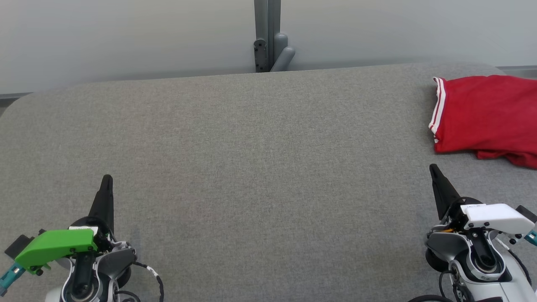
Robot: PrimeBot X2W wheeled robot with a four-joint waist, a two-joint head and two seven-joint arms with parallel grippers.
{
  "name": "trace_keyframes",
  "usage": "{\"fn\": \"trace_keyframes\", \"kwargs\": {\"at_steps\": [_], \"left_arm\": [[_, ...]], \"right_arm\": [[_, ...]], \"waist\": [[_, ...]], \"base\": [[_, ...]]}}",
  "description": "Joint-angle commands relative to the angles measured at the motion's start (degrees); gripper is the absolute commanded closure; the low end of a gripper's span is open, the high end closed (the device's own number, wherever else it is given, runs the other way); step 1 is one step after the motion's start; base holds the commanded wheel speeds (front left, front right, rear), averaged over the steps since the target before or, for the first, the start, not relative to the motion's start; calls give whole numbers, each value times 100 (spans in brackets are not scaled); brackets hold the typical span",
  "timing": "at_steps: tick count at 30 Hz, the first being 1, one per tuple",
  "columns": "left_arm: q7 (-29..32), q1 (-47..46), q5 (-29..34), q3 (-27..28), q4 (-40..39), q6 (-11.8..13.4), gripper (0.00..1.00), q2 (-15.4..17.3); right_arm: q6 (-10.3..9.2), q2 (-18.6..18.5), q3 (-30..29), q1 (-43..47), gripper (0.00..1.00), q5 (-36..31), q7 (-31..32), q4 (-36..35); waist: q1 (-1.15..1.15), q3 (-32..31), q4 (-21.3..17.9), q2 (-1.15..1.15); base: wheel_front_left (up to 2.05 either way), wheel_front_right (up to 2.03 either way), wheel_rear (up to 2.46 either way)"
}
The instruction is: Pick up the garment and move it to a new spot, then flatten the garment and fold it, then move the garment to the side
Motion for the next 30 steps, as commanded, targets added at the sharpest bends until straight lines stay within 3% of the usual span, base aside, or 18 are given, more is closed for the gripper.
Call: {"fn": "trace_keyframes", "kwargs": {"at_steps": [1,30], "left_arm": [[-6,-59,-7,12,-15,10,100,32],[-6,-59,-7,11,-16,10,100,32]], "right_arm": [[2,-40,11,50,100,44,-15,-18],[2,-141,172,64,100,176,-140,-41]], "waist": [[0,0,0,0],[0,0,0,0]], "base": [[0,0,0],[0,0,0]]}}
